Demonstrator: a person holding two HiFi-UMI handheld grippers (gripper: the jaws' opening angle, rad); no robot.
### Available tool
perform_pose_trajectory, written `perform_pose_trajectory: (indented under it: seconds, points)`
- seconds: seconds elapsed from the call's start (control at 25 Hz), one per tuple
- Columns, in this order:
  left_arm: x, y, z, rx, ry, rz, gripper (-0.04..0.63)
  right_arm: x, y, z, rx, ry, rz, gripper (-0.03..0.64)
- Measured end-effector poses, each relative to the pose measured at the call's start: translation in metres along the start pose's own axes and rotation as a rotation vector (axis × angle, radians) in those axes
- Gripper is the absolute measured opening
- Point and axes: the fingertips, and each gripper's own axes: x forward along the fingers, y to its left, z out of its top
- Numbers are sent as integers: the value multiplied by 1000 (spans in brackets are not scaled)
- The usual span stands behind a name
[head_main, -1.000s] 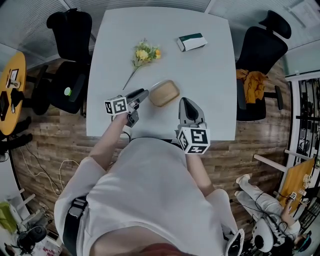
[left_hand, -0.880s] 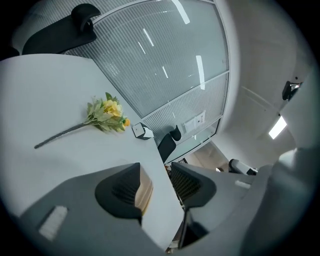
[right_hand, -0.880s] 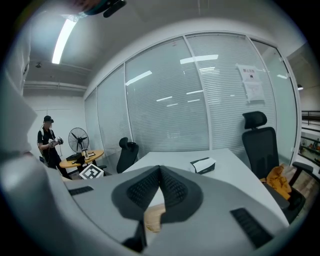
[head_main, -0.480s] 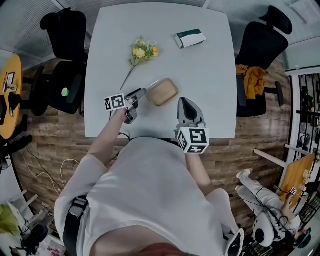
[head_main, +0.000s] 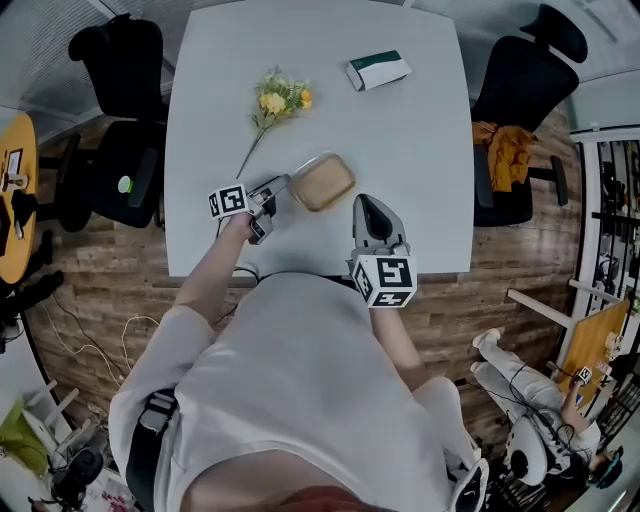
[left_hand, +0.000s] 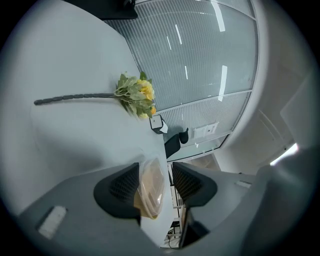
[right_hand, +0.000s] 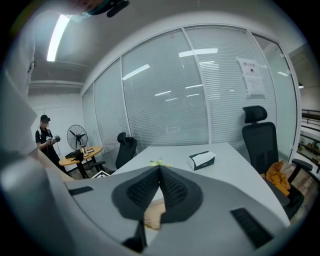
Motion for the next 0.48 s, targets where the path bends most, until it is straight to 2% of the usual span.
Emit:
perform_pose_trajectory:
  seconds: [0.24, 0.48]
  points:
    - [5, 10, -1, -66, -11, -22, 195, 3, 2, -3, 1, 12, 1, 8]
    - [11, 20, -3, -98, -37, -28, 195, 5, 0, -2, 9, 9, 7, 8]
